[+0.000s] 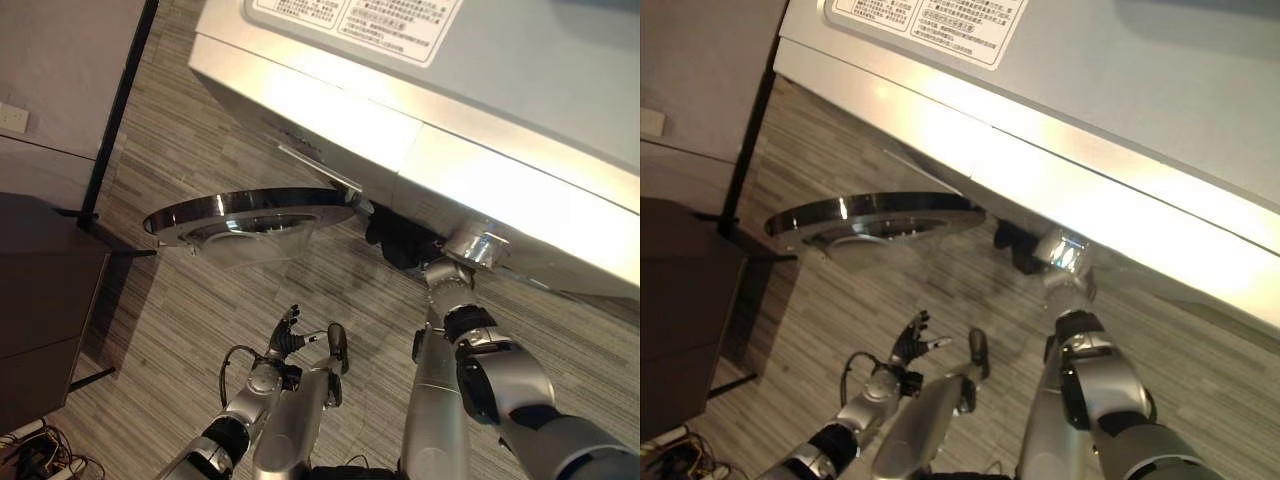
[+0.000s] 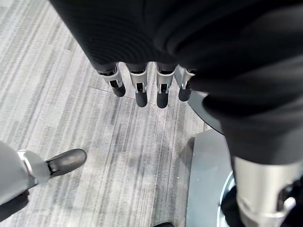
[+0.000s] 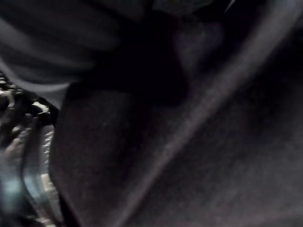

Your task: Grab the laundry basket,head to the washer,open it,put in the laundry and shut it.

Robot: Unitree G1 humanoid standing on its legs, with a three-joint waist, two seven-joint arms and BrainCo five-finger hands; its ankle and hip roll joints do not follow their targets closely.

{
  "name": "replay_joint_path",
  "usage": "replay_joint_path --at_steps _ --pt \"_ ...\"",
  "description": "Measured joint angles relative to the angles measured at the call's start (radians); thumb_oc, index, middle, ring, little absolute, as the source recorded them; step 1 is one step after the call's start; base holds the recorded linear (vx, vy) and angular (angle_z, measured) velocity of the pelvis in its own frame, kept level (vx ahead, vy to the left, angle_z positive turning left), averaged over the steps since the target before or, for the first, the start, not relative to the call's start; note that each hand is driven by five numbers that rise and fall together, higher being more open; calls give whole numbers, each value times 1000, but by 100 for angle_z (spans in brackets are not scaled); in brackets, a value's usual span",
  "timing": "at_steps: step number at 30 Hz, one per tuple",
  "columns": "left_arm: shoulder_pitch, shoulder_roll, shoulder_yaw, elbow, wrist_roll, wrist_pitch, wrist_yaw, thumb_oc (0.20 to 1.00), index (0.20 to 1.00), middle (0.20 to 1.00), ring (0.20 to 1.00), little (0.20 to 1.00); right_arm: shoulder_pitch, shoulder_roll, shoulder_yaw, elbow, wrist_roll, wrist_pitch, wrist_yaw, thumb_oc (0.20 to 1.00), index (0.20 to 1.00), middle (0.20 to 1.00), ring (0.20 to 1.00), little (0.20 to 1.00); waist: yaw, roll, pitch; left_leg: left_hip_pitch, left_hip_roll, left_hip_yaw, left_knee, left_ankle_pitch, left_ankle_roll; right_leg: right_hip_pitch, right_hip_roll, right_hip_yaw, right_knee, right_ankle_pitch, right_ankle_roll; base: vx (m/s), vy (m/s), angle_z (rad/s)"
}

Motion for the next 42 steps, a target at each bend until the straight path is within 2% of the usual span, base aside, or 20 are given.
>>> replay_joint_path --at_steps 3,6,9,11,14,17,20,22,23,24,25,26,27,29,30,32,35,38,40,42 --pt "3 0 4 -3 0 0 -1 1000 1000 1000 1000 1000 4 -20 -9 -109 -14 -55 -25 200 200 200 200 200 1 0 0 -33 -5 -7 20 1 1 -17 -9 -3 0 6 2 -35 -5 12" --pt "20 3 33 -6 0 -21 -3 1000 1000 1000 1000 1000 -27 -71 -40 -174 -98 -94 -68 200 200 200 200 200 8 8 -5 -85 -10 -19 53 -1 2 -47 -20 -13 3 6 2 -50 -23 18" --pt "15 6 39 -6 0 -28 -3 1000 1000 1000 1000 1000 -72 -118 -60 -152 -132 -95 -104 200 200 200 200 200 14 16 -11 -157 -15 -34 90 -1 2 -94 -28 -23 10 13 -1 -61 -54 22" --pt "4 5 28 -14 1 -29 -10 1000 1000 1000 1000 1000 -147 -196 -113 -68 -140 -85 -137 200 200 200 200 200 44 20 -14 -208 -18 -41 121 1 0 -124 -37 -30 14 26 -2 -76 -71 19" --pt "-1 8 -6 -44 1 -36 -17 1000 1000 1000 1000 1000 -205 -296 -125 18 -159 -94 -155 200 200 200 200 200 58 42 -29 -266 -31 -70 157 2 0 -152 -57 -54 32 23 -2 -59 -56 34" --pt "2 37 -35 -105 1 -40 -21 1000 1000 1000 1000 1000 -307 -421 -122 186 -155 -74 -174 200 200 200 200 200 88 60 -41 -356 -46 -94 211 5 -2 -216 -73 -56 72 15 -6 -47 -77 34" --pt "4 44 -36 -131 -2 -36 -22 1000 1000 1000 1000 1000 -412 -521 -17 320 -147 -23 -174 200 200 200 200 200 92 82 -58 -446 -59 -121 257 5 1 -283 -78 -45 122 3 13 -45 -147 39" --pt "-4 45 -29 -140 -13 -36 -20 1000 1000 1000 1000 1000 -434 -557 25 344 -155 -3 -170 200 200 200 200 200 99 86 -61 -489 -59 -131 282 11 -1 -315 -76 -45 142 -3 7 -18 -91 29" --pt "-2 45 -29 -147 -25 -35 -21 1000 1000 1000 1000 1000 -442 -579 80 360 -157 21 -170 573 573 573 573 573 97 86 -61 -506 -59 -136 306 10 -2 -326 -77 -41 163 -10 4 -5 -40 17" --pt "4 45 -25 -161 -30 -36 -21 1000 1000 1000 1000 1000 -442 -592 130 367 -160 28 -168 1000 1000 1000 1000 1000 102 86 -61 -522 -57 -139 326 4 -1 -337 -75 -43 177 -14 4 -16 -59 13" --pt "7 45 -20 -163 -30 -35 -21 1000 1000 1000 1000 1000 -444 -597 180 368 -173 46 -167 1000 1000 1000 1000 1000 99 85 -61 -535 -55 -141 345 -1 -2 -344 -73 -43 188 -19 5 -9 -52 3" --pt "6 45 -16 -161 -30 -34 -21 1000 1000 1000 1000 1000 -445 -598 232 370 -193 59 -159 1000 1000 1000 1000 1000 100 84 -60 -545 -48 -142 363 -6 -4 -347 -68 -43 190 -20 5 -15 -69 -5" --pt "2 45 -8 -160 -30 -29 -20 1000 1000 1000 1000 1000 -435 -581 237 328 -199 84 -145 1000 1000 1000 1000 1000 96 76 -54 -551 -38 -144 381 -11 -8 -347 -49 -39 195 -22 7 -13 -68 -10" --pt "-8 48 -8 -161 -29 -25 -21 1000 1000 1000 1000 1000 -420 -555 203 265 -196 86 -142 1000 1000 1000 1000 1000 93 67 -49 -548 -30 -145 386 -13 -10 -342 -38 -28 195 -25 8 -35 -51 -9" --pt "-11 48 -7 -161 -29 -24 -20 1000 1000 1000 1000 1000 -413 -532 185 229 -195 77 -145 1000 1000 1000 1000 1000 87 61 -45 -543 -29 -143 386 -13 -10 -340 -35 -27 198 -25 8 -38 -25 -10" --pt "-16 55 2 -153 -29 -15 -17 1000 1000 1000 1000 1000 -318 -418 30 48 -182 31 -150 1000 1000 1000 1000 1000 74 26 -21 -492 -11 -142 377 -19 -16 -291 -20 -28 187 -25 7 -34 20 -15" --pt "-7 60 14 -152 -29 -11 -17 1000 1000 1000 1000 1000 -219 -301 -35 -52 -123 -47 -144 1000 1000 1000 1000 1000 59 -3 -16 -418 3 -147 360 -26 -18 -204 -10 -51 156 -27 4 -43 61 -7" --pt "-1 61 37 -160 -28 -7 -18 1000 1000 1000 1000 1000 -150 -239 -103 -108 -77 -62 -141 1000 1000 1000 1000 1000 56 -8 -16 -379 3 -141 336 -29 -13 -164 -12 -52 123 -22 4 -22 83 -8" --pt "7 71 58 -150 -28 3 -19 1000 1000 1000 1000 1000 -46 -195 -104 -207 -82 -75 -126 1000 1000 1000 1000 1000 52 -11 -14 -332 4 -129 331 -34 -16 -116 -12 -53 103 -6 -3 -16 84 -13" --pt "9 72 62 -134 -27 2 -19 1000 1000 1000 1000 1000 -5 -173 -101 -213 -82 -75 -125 1000 1000 1000 1000 1000 49 -13 -14 -295 3 -116 316 -35 -14 -84 -16 -50 92 -3 1 -16 76 -8"
